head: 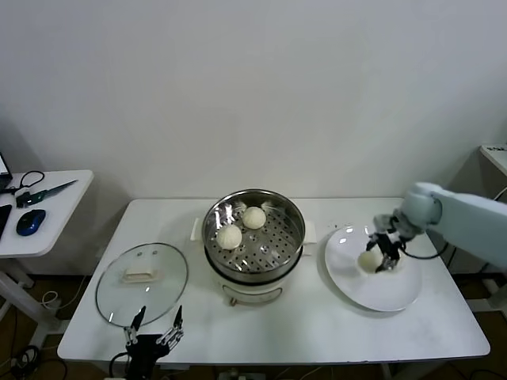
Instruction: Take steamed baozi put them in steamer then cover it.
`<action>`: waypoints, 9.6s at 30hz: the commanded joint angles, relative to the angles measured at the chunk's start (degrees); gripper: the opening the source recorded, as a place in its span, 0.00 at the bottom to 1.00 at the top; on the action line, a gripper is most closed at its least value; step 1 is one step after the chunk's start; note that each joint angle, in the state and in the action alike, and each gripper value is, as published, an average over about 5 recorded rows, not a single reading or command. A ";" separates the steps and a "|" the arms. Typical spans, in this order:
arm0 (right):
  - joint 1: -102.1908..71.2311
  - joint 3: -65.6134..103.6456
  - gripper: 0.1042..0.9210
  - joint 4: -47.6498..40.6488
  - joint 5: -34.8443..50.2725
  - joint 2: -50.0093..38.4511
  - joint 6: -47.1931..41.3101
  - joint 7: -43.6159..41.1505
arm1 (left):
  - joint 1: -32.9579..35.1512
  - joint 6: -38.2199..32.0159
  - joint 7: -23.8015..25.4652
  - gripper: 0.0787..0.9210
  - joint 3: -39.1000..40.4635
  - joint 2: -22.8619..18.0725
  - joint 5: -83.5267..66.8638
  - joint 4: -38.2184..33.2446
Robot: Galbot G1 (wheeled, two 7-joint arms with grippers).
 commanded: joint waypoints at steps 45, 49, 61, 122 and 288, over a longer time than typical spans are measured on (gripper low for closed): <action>3.73 -2.86 0.85 6.08 -17.55 33.86 27.62 9.60 | -0.14 -0.14 -0.37 0.88 -0.82 0.56 -1.81 -0.19; 12.56 -3.45 0.88 5.56 -8.41 30.49 28.74 5.82 | -0.05 -0.02 -0.35 0.88 -0.89 0.52 -1.82 -0.50; 32.63 -23.43 0.88 0.96 14.45 10.88 16.40 -7.22 | -0.23 0.08 -0.25 0.88 -0.63 0.66 -1.68 -0.50; -17.72 15.35 0.71 -19.82 -5.89 1.00 -2.57 2.39 | 0.26 0.38 -0.01 0.88 -0.75 -0.17 -0.74 1.13; -129.44 117.75 0.88 23.36 11.03 29.87 29.02 52.94 | -29.02 -0.06 -28.41 0.88 -0.42 15.12 87.32 41.76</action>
